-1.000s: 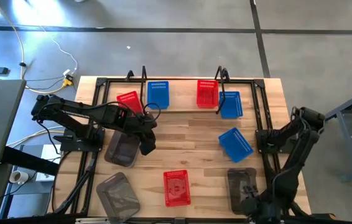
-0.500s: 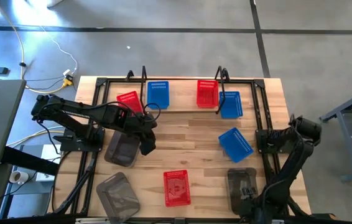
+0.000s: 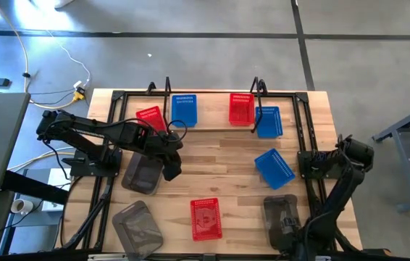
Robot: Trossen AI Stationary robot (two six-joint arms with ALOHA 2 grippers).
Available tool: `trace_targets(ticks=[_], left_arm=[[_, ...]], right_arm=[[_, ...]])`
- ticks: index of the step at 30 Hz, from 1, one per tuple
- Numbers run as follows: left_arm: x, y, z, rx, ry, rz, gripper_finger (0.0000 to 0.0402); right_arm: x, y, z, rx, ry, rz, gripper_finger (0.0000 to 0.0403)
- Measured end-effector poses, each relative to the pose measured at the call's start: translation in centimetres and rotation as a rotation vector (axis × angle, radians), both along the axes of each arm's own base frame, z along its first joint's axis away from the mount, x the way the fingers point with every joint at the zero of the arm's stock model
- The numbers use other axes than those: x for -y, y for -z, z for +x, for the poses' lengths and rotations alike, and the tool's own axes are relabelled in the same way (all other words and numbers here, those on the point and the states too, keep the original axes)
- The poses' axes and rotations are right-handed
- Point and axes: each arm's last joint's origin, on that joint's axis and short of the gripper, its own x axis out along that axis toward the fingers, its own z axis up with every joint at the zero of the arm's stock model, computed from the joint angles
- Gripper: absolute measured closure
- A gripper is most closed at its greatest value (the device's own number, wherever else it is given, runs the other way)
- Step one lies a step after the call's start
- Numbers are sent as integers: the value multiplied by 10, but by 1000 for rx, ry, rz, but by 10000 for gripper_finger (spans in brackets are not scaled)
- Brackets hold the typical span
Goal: Stack baskets on shelf by color
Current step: Put the bottom right black bin on the shelf
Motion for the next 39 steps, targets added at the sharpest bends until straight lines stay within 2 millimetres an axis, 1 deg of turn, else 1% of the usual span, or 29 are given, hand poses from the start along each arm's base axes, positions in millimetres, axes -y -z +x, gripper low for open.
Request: trace_targets(ticks=[6, 11, 14, 19, 28, 34, 39], left_arm=[[0, 0, 0, 0, 0, 0, 303], [0, 0, 0, 0, -1, 0, 303], [0, 0, 0, 0, 0, 0, 303], [0, 0, 0, 0, -3, -2, 303], [-1, 0, 0, 2, -27, 7, 303], [-2, 0, 0, 4, -48, 29, 303], [-2, 0, 0, 4, -48, 30, 303]], right_arm=[[-8, -27, 5, 62, -63, -15, 402], [-11, -50, 15, 146, -113, -24, 403], [-9, -58, 22, 181, -131, -46, 403], [-2, -66, 37, 219, -167, -65, 403], [16, -81, 70, 312, -253, -115, 403], [36, -93, 95, 359, -259, -182, 403], [56, -101, 118, 394, -253, -205, 403]])
